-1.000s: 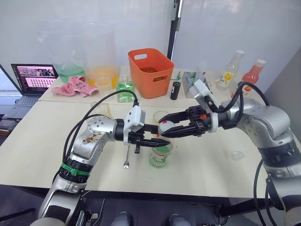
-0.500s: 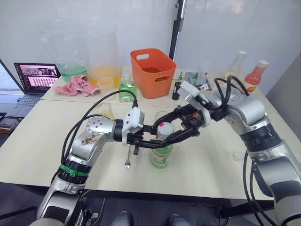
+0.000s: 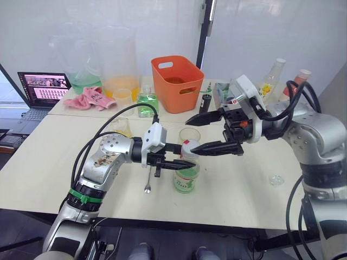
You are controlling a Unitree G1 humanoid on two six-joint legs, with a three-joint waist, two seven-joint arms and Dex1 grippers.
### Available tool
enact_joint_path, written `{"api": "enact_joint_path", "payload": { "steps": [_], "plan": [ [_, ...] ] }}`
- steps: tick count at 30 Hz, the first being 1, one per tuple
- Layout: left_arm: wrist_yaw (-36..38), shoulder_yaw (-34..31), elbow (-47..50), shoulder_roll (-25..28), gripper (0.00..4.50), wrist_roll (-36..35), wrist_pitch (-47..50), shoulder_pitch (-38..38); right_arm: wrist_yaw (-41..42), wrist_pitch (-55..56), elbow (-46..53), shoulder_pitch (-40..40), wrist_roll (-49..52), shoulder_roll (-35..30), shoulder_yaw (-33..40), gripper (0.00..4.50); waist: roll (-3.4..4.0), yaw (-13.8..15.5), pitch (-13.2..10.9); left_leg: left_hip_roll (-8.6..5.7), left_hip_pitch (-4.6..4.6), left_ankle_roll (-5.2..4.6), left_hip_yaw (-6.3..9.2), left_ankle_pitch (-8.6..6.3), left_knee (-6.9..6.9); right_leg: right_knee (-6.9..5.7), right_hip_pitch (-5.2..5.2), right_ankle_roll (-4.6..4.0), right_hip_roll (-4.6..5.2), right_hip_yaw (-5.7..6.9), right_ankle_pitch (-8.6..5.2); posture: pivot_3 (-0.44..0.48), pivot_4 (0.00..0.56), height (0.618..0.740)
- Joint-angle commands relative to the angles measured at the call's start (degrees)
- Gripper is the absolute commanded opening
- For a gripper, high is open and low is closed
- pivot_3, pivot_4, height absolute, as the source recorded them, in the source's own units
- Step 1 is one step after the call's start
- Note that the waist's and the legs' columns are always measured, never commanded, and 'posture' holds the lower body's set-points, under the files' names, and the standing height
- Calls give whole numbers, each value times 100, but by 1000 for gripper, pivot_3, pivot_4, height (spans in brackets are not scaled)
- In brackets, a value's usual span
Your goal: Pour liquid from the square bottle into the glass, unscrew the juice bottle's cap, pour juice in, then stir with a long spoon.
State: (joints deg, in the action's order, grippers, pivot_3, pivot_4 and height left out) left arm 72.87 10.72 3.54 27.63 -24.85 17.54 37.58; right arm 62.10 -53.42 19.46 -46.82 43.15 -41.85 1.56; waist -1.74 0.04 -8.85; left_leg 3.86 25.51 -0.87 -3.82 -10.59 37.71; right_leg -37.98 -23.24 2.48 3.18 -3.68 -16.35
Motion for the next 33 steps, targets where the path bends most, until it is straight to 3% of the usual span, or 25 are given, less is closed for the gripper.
{"api": "enact_joint_path", "payload": {
  "steps": [1,8,16,26,33],
  "plan": [
    [-118,-40,24,36,1310,105,-74,17,-1649,-1012,1484,530,690,107,889,4475,0,2,0,0,0,0,0,0,-1,2,0,0,1,0,0,0,150,739],
    [-176,-4,8,-20,1310,126,-47,57,-4291,-2026,2809,1289,2212,638,1716,4475,0,-27,0,0,-1,6,-1,6,1,15,7,2,1,-5,-2,0,150,739],
    [-126,57,-180,-79,1310,153,-86,237,-6367,-1761,2988,1468,3467,413,1436,4475,-1,-37,0,-2,0,5,-1,7,1,29,12,4,4,-8,-2,0,150,739],
    [-68,102,-323,-115,1310,174,-98,396,-7868,-949,2829,1396,4387,15,564,4475,-1,-57,0,-2,3,4,0,7,0,33,12,5,4,-8,-3,0,150,739],
    [-84,124,-298,-119,1310,165,-38,426,-8353,-484,2774,1364,4641,-254,236,4475,-1,-55,0,-2,5,4,0,7,0,35,12,6,5,-9,-3,0,150,739]
  ]
}}
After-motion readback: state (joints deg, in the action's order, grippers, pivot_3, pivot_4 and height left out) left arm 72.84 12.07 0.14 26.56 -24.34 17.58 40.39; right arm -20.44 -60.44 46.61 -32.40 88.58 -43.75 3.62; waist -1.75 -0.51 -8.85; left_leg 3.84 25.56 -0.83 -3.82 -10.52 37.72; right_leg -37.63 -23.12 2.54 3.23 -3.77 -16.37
